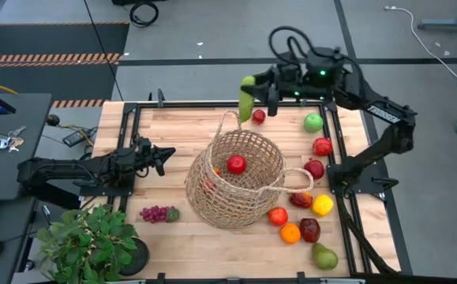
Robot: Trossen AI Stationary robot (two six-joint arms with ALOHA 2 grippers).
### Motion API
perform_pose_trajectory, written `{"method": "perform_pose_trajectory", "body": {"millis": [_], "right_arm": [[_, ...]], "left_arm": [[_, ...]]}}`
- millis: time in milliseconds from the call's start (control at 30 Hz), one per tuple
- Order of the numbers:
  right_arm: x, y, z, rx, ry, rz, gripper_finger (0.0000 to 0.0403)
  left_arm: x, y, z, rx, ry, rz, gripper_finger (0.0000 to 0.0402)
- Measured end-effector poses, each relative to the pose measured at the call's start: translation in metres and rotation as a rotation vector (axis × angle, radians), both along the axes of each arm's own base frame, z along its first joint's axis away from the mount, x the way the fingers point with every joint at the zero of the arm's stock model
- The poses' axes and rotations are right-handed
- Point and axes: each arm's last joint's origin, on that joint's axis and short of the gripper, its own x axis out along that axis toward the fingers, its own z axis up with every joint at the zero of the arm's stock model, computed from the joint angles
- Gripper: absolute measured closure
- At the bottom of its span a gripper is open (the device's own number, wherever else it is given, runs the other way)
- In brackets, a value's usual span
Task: Build produce basket
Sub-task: Put the cucumber into the brown basket
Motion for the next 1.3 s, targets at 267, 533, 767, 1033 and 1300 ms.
{"method": "perform_pose_trajectory", "body": {"millis": [267, 533, 767, 1033, 1300], "right_arm": [[0.015, 0.0, -0.004, 0.009, 0.022, 0.103, 0.0222], [0.036, 0.012, -0.024, 0.002, 0.135, 0.156, 0.0222], [0.056, 0.025, -0.066, 0.093, 0.432, 0.18, 0.0222], [0.075, 0.034, -0.113, 0.066, 0.7, 0.182, 0.0222], [0.074, 0.04, -0.162, -0.008, 0.834, 0.151, 0.0222]], "left_arm": [[0.0, 0.0, 0.0, 0.0, 0.0, 0.001, 0.0368], [0.0, 0.0, 0.0, 0.0, -0.001, 0.0, 0.0363], [0.0, 0.0, 0.0, 0.0, 0.0, 0.0, 0.0366], [0.0, 0.0, 0.0, 0.0, 0.0, 0.001, 0.0365], [0.0, 0.0, 0.0, 0.0, 0.0, 0.0, 0.0364]]}}
